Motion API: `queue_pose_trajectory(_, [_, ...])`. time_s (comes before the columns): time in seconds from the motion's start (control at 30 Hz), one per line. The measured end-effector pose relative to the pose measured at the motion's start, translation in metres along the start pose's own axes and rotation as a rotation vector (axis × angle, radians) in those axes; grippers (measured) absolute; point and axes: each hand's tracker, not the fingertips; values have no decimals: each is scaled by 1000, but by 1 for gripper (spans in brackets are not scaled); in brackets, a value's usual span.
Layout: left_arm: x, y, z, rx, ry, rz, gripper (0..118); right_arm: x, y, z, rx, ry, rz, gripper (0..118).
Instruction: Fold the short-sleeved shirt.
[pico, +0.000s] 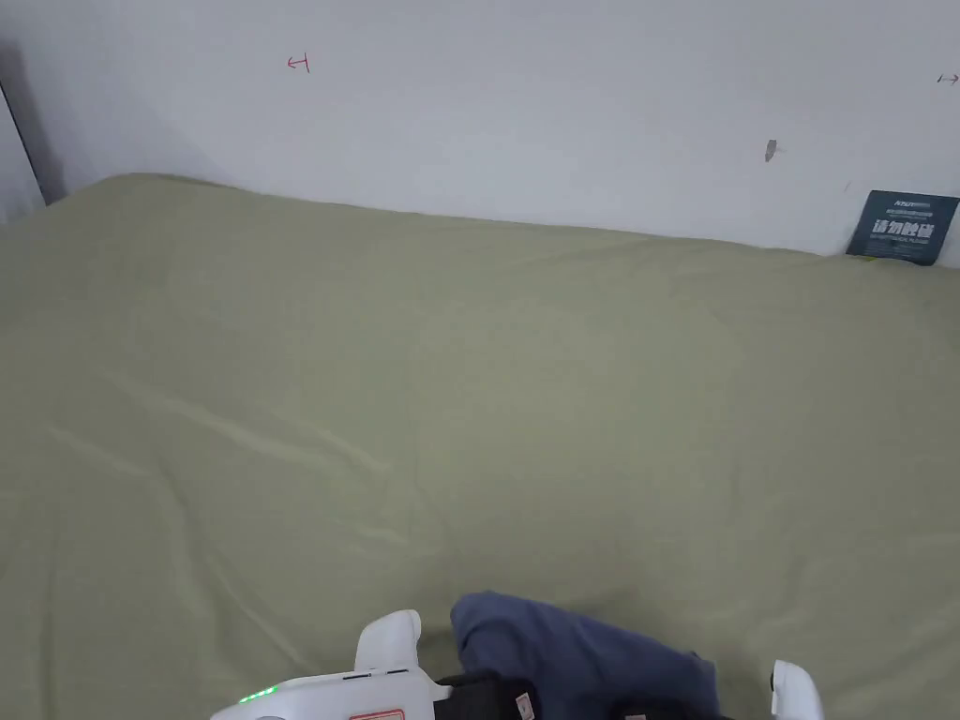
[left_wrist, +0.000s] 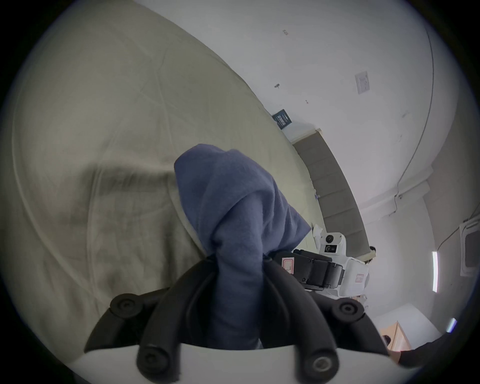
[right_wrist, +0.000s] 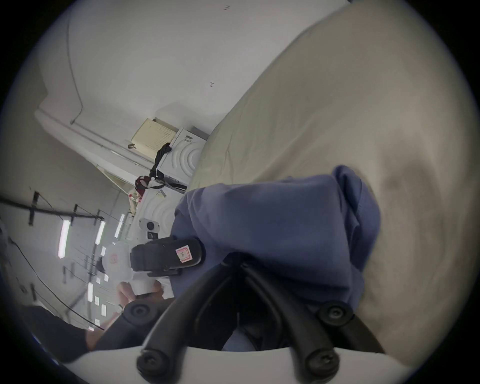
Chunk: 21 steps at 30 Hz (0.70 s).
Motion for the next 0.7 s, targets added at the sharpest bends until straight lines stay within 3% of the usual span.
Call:
queue_pose_trajectory(0.13, [-1,24,21,-40,-27,-56,17,-44,-9,7,98,-153,272,1])
queue_pose_trajectory(0.2, [-4,39,40,-41,24,-124,17,-67,-16,8,155,-263,458,1])
queue_pose_trajectory(0.27, [-16,59,64,-3,104,-173,17,-89,-26,5,200,-267,580,1])
queue_pose_trajectory(0.43, [-46,103,141,7,152,-193,17,-127,-32,-12,231,-210,612,1])
queue_pose_trajectory(0.7, [-177,180,270,-34,345,-141,17,-161,-38,-44,214,-161,605,1])
